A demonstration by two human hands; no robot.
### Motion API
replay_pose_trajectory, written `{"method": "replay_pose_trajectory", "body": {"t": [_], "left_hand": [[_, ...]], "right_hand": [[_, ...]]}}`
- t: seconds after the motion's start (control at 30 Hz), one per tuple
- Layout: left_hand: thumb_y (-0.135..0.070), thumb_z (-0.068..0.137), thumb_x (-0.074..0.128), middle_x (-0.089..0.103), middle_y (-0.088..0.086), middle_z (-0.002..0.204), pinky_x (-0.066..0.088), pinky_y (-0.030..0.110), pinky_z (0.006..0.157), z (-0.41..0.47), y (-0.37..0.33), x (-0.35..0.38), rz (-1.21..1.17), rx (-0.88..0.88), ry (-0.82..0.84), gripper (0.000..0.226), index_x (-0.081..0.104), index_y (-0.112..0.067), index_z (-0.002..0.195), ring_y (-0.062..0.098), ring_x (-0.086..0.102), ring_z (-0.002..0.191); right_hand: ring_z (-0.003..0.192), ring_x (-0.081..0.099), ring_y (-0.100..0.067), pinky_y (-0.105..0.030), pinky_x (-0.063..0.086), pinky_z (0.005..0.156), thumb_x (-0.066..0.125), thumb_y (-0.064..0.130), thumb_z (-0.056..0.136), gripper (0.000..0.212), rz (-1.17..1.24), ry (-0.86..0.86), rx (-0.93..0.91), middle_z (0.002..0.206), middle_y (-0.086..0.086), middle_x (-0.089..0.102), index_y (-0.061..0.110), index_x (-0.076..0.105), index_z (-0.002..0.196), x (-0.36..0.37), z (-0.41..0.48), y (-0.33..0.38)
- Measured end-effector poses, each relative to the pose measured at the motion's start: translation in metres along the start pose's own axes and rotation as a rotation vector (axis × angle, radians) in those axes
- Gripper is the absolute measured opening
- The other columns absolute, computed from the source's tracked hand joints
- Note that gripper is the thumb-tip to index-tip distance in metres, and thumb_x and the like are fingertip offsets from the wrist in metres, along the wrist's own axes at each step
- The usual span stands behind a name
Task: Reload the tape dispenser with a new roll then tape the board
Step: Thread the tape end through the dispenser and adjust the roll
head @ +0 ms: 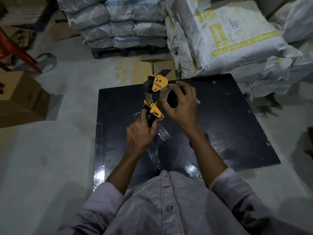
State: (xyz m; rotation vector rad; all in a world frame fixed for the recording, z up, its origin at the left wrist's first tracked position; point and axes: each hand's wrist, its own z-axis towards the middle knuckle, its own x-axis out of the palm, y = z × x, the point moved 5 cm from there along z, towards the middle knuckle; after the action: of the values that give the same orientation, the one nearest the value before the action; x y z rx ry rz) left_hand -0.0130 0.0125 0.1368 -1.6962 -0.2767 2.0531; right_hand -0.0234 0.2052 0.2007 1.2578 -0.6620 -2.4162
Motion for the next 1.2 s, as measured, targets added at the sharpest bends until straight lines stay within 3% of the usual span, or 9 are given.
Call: {"method": "replay_pose_trajectory", "body": {"t": [0.13,0.33,0.5,0.67,0.8,0.97,1.1,1.2], "left_hand": [[-0.072,0.102,0.056,0.079,0.013,0.105,0.056,0.048,0.075,0.000,0.001,0.003,0.042,-0.024,0.059,0.064,0.057,-0.016,0.133,0.042,0.077,0.095],[-0.073,0.103,0.053,0.079,0.014,0.115,0.056,0.047,0.086,0.000,-0.002,0.005,0.147,-0.042,0.127,0.067,0.054,-0.019,0.144,0.041,0.077,0.105],[-0.075,0.101,0.055,0.079,0.015,0.114,0.056,0.048,0.085,-0.002,-0.006,0.010,0.188,-0.079,0.174,0.069,0.056,-0.020,0.142,0.042,0.076,0.106],[-0.080,0.096,0.058,0.079,0.014,0.113,0.057,0.049,0.087,0.000,0.002,0.014,0.118,-0.115,0.172,0.074,0.059,-0.019,0.138,0.041,0.076,0.107],[-0.090,0.088,0.059,0.080,0.009,0.112,0.057,0.047,0.087,-0.003,0.005,0.022,0.016,-0.133,0.227,0.080,0.061,-0.025,0.135,0.038,0.076,0.109],[-0.095,0.085,0.054,0.081,0.006,0.110,0.054,0.044,0.084,-0.011,0.008,0.030,-0.051,-0.145,0.230,0.079,0.066,-0.030,0.127,0.037,0.076,0.109],[-0.095,0.087,0.051,0.081,0.005,0.110,0.054,0.044,0.085,-0.012,0.007,0.032,-0.048,-0.149,0.223,0.079,0.067,-0.031,0.131,0.036,0.076,0.110],[-0.092,0.090,0.051,0.081,0.006,0.112,0.050,0.042,0.081,-0.013,0.003,0.032,-0.021,-0.145,0.214,0.079,0.066,-0.028,0.134,0.036,0.075,0.110]], "right_hand": [[0.132,0.053,-0.036,-0.040,0.053,0.093,0.084,0.033,0.081,0.045,0.005,0.102,-0.025,0.141,-0.014,0.059,0.019,0.076,0.123,0.010,-0.003,-0.009],[0.117,0.066,-0.035,-0.042,0.055,0.092,0.073,0.046,0.090,0.055,-0.040,0.163,0.142,0.133,-0.016,0.062,0.010,0.072,0.132,0.016,-0.001,-0.017],[0.108,0.071,-0.030,-0.025,0.041,0.082,0.076,0.030,0.094,0.029,-0.083,0.255,0.127,0.130,-0.012,0.066,0.011,0.083,0.115,0.023,0.002,-0.012],[0.108,0.072,-0.029,-0.031,0.053,0.085,0.075,0.026,0.098,0.024,-0.078,0.250,0.089,0.129,-0.011,0.068,0.011,0.082,0.115,0.021,0.007,-0.009],[0.099,0.073,-0.025,-0.024,0.043,0.077,0.077,0.018,0.096,0.013,-0.144,0.342,0.061,0.120,-0.008,0.071,0.013,0.085,0.105,0.022,0.012,-0.008],[0.089,0.077,-0.024,-0.025,0.047,0.071,0.074,0.014,0.096,0.015,-0.212,0.419,0.088,0.101,-0.005,0.080,0.015,0.087,0.089,0.026,0.015,-0.010],[0.092,0.077,-0.029,-0.031,0.054,0.072,0.077,0.019,0.096,0.011,-0.269,0.458,0.094,0.102,-0.009,0.080,0.013,0.086,0.094,0.025,0.015,-0.005],[0.103,0.073,-0.037,-0.036,0.048,0.071,0.071,0.017,0.100,0.018,-0.414,0.481,0.066,0.115,-0.016,0.071,0.004,0.078,0.110,0.022,0.009,0.004]]}}
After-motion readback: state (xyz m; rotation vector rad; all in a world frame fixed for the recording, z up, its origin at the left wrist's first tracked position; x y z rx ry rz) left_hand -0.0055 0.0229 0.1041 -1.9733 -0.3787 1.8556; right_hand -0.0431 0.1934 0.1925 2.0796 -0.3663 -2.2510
